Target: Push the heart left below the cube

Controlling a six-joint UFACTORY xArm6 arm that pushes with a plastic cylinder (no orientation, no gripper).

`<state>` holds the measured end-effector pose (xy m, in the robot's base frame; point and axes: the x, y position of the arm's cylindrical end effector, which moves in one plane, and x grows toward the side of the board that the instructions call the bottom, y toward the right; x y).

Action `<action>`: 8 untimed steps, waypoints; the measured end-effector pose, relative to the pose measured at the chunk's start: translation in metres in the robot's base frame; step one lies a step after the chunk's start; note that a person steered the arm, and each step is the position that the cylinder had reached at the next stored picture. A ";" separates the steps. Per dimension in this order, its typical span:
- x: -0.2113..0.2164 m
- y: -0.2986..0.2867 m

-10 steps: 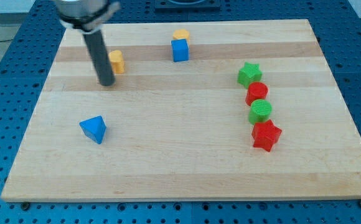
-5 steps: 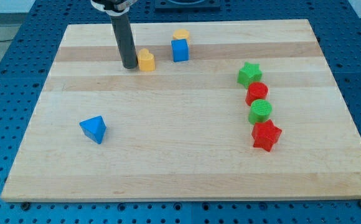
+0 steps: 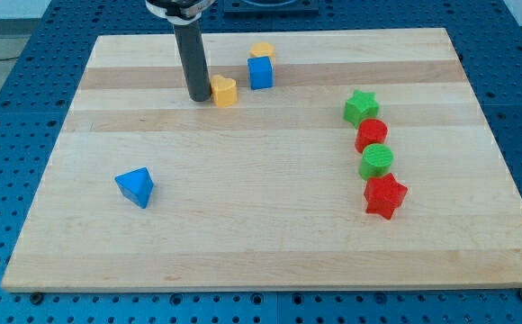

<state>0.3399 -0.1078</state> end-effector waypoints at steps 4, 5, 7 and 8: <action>-0.008 0.004; 0.000 0.013; 0.009 0.016; 0.031 0.020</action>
